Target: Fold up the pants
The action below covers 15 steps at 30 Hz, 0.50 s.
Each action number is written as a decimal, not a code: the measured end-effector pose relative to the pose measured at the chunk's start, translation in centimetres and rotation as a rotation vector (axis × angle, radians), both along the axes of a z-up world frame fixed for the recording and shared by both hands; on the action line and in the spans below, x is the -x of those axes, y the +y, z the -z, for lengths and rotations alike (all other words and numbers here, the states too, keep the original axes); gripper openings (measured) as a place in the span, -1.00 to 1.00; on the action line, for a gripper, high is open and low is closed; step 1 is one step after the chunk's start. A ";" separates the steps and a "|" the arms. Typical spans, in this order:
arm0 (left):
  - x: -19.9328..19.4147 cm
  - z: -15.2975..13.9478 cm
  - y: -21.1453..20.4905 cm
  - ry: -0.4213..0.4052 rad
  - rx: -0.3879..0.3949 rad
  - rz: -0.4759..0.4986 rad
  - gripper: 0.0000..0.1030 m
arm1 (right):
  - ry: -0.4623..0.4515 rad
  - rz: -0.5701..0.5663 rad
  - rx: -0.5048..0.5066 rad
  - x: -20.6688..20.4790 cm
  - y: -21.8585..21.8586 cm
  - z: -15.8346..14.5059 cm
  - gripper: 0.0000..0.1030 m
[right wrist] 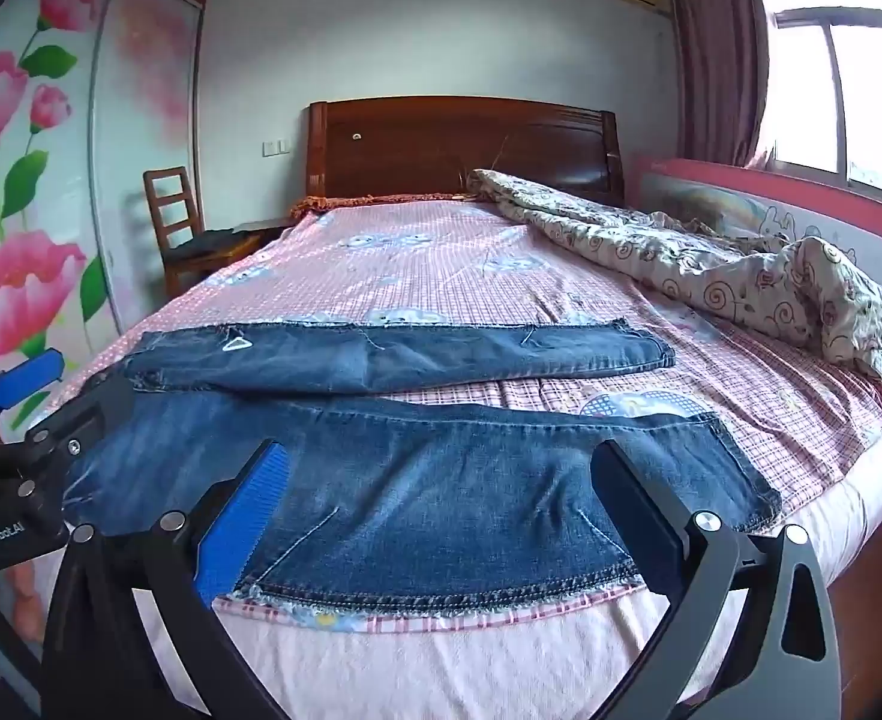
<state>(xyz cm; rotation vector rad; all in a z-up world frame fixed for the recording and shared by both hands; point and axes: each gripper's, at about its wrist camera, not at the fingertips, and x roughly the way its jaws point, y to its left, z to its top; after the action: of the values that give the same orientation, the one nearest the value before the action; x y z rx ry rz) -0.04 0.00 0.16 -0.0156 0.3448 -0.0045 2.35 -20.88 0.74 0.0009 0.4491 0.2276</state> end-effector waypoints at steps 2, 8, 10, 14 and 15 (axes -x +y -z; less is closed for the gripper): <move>0.0 -0.4 0.1 -0.009 0.009 0.011 0.97 | -0.006 0.003 -0.002 0.2 -0.2 -0.2 0.94; -0.3 -0.2 0.6 0.000 0.001 -0.005 0.97 | -0.004 0.014 -0.015 0.3 -0.9 0.1 0.94; -0.4 0.2 0.8 0.020 0.010 -0.006 0.97 | 0.009 0.012 -0.012 0.2 -0.8 0.3 0.94; -0.1 1.6 -0.1 0.056 -0.022 -0.011 0.97 | 0.032 0.000 0.000 0.1 -0.6 1.0 0.94; -0.1 1.8 -0.1 0.064 -0.026 -0.009 0.97 | 0.038 -0.004 -0.001 0.1 -0.5 1.1 0.94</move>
<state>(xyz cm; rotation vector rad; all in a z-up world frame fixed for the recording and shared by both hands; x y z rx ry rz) 0.04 -0.12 -1.59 0.0089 0.4091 0.0097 2.25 -21.39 -0.38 0.0051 0.4867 0.2315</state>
